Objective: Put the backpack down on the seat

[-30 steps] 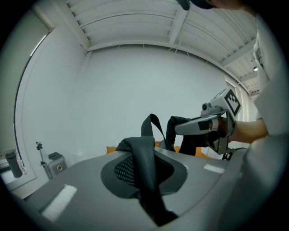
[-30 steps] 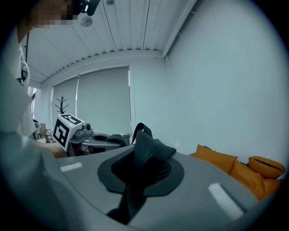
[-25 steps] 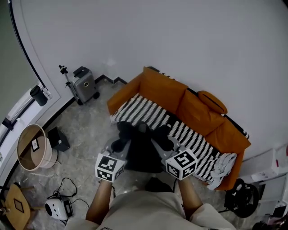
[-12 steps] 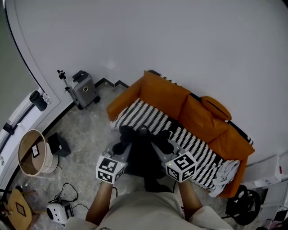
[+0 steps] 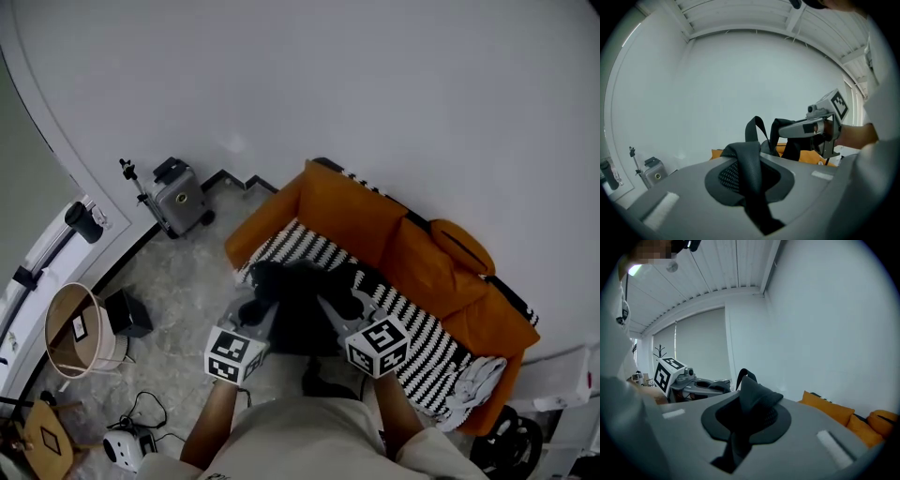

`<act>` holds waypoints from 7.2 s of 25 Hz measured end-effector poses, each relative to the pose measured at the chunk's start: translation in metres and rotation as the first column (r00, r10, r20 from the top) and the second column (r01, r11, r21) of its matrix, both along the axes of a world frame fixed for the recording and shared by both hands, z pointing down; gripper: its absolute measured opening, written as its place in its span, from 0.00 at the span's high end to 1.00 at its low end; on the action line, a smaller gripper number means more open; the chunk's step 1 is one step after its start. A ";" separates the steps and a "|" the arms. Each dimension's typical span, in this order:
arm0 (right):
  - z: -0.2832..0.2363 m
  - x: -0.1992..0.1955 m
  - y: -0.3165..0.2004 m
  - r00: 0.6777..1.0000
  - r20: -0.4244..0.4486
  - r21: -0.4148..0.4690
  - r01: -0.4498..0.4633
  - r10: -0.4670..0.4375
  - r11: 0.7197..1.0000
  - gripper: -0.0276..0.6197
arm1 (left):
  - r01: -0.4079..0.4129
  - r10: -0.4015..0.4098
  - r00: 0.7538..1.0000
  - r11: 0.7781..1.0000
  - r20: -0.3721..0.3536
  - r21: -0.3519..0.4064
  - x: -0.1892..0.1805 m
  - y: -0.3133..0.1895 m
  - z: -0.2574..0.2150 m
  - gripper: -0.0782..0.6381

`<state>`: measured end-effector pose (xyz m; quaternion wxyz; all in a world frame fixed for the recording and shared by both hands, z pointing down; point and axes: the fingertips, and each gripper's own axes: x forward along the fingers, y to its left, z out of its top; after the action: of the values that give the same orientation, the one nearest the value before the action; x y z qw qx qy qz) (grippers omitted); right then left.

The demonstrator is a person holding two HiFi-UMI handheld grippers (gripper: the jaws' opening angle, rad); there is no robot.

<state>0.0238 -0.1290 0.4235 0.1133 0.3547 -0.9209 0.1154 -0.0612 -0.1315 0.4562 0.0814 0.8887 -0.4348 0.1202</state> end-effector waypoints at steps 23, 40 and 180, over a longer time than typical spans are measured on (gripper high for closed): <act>0.007 0.033 -0.165 0.998 0.014 -0.046 0.063 -0.062 0.997 0.91 | 0.054 -0.054 0.999 0.998 0.009 -0.029 0.032 -0.162 0.004 0.84; 0.014 0.046 -0.225 0.998 0.010 -0.061 0.062 -0.061 0.996 0.91 | 0.075 -0.075 0.997 0.997 0.018 -0.010 0.043 -0.229 0.012 0.84; 0.343 -0.016 -0.423 0.958 -0.240 -0.504 -0.263 0.159 0.823 0.47 | 0.063 0.030 0.989 0.798 0.143 -0.599 -0.054 -0.472 0.388 0.34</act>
<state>0.0073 -0.5524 0.7661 0.2794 0.4187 -0.7930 0.3433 -0.1153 -0.6038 0.8442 0.3285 0.8019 -0.3867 0.3155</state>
